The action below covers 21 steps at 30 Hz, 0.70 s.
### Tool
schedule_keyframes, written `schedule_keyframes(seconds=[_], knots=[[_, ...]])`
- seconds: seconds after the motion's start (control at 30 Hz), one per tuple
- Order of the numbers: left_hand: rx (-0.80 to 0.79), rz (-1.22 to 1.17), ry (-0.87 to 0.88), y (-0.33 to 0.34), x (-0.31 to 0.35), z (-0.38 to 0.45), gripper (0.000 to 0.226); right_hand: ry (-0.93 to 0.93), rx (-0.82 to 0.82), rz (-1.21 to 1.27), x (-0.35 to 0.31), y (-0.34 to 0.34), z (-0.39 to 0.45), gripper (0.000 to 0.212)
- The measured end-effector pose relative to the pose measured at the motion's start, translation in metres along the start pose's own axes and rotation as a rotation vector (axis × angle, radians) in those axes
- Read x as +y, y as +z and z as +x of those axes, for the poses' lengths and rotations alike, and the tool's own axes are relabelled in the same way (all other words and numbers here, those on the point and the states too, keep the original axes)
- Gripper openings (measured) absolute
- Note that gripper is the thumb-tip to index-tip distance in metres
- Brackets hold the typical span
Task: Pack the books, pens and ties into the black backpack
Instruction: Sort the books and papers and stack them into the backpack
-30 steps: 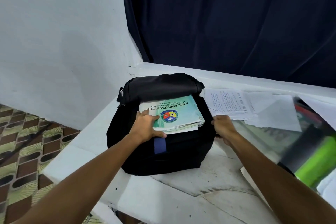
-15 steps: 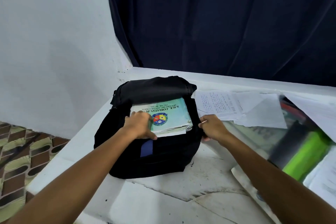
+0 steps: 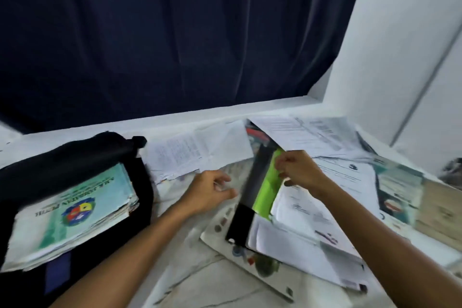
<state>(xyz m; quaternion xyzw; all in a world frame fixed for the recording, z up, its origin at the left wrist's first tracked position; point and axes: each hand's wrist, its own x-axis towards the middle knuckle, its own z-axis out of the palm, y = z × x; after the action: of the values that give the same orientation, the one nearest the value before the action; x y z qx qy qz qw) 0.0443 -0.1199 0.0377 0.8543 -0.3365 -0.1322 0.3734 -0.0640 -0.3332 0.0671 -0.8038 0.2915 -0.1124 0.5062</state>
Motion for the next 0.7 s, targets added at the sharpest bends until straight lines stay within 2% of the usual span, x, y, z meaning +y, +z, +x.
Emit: schedule_keyframes(seconds=[0.17, 0.27, 0.3, 0.33, 0.47, 0.6, 0.7], knots=[[-0.066, -0.064, 0.056, 0.077, 0.046, 0.026, 0.031, 0.157, 0.250, 0.011, 0.076, -0.094, -0.014, 0.016], [-0.084, -0.023, 0.004, 0.107, 0.067, 0.039, 0.043, 0.206, 0.324, -0.059, 0.114, -0.124, -0.022, 0.016], [-0.087, -0.003, -0.013, 0.114, 0.072, 0.041, 0.047, 0.220, 0.330, -0.086, 0.124, -0.130, -0.022, 0.010], [-0.087, 0.016, -0.027, 0.120, 0.076, 0.043, 0.050, 0.230, 0.325, -0.111, 0.132, -0.133, -0.021, 0.005], [-0.067, 0.065, -0.086, 0.130, 0.082, 0.049, 0.048, 0.251, 0.272, -0.195, 0.141, -0.133, -0.018, 0.019], [-0.108, 0.016, -0.138, 0.122, 0.079, 0.063, 0.039, 0.259, 0.134, -0.326, 0.126, -0.141, -0.014, 0.018], [-0.123, -0.031, -0.166, 0.108, 0.085, 0.080, 0.028, 0.285, 0.102, -0.392, 0.114, -0.156, -0.002, 0.022]])
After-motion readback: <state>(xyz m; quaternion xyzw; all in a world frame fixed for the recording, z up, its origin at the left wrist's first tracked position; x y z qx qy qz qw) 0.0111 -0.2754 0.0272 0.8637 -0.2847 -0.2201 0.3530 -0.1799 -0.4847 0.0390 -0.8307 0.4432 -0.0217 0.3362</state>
